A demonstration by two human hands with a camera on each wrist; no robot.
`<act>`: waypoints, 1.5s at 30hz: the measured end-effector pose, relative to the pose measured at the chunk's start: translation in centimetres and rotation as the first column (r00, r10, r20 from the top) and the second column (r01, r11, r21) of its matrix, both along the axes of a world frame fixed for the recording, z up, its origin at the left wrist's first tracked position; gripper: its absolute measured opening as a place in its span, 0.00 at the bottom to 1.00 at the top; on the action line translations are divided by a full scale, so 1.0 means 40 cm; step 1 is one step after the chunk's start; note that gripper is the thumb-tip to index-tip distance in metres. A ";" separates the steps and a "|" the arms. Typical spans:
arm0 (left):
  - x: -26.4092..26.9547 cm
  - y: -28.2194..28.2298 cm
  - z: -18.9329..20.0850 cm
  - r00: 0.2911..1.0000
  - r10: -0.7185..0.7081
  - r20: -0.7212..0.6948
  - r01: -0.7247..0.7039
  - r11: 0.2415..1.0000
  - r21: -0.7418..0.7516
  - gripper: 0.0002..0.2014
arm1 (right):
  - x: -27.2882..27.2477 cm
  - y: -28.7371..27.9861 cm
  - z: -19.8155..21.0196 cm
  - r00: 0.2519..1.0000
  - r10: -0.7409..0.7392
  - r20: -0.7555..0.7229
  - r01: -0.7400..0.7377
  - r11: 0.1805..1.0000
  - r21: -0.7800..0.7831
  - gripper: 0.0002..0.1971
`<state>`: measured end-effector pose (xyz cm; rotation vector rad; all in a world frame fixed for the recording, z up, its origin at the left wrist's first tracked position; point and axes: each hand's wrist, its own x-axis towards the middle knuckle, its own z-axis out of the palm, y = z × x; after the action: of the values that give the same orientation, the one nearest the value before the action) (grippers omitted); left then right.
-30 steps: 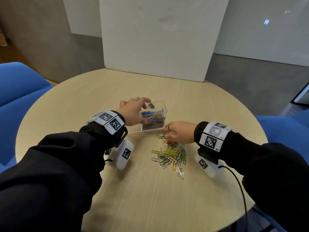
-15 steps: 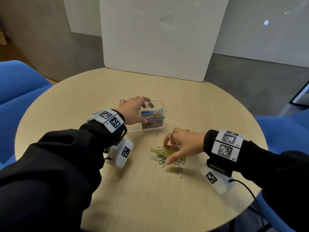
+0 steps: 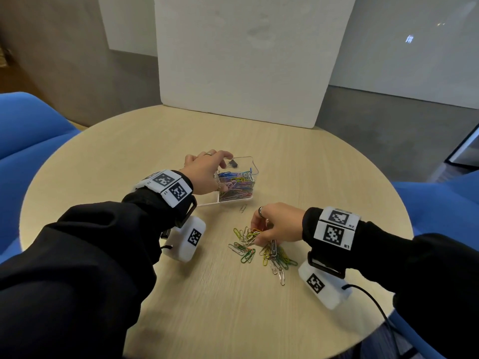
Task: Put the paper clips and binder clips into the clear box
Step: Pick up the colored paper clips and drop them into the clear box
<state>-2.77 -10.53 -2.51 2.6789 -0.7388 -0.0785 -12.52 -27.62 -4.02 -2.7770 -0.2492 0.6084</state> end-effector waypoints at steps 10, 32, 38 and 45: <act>-0.004 0.002 0.003 1.000 -0.009 0.001 0.009 1.000 0.006 0.35 | 0.045 -0.019 0.021 0.997 -0.070 0.019 0.070 0.998 -0.006 0.07; -0.004 0.000 0.002 1.000 0.000 0.026 -0.001 1.000 0.031 0.36 | 0.180 0.026 0.115 0.833 -0.228 0.504 0.066 0.946 0.318 0.11; -0.003 0.000 -0.001 1.000 0.001 0.030 -0.002 1.000 0.026 0.36 | 0.170 0.023 0.106 0.875 -0.069 0.479 0.009 0.992 0.128 0.14; -0.001 0.001 -0.001 1.000 -0.001 0.025 0.000 1.000 0.012 0.36 | 0.155 0.018 0.097 0.884 0.027 0.467 -0.024 1.000 -0.014 0.18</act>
<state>-2.82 -10.49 -2.56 2.6960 -0.7492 -0.0501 -6.30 -26.88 -0.13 -2.8913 -0.3824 -0.0720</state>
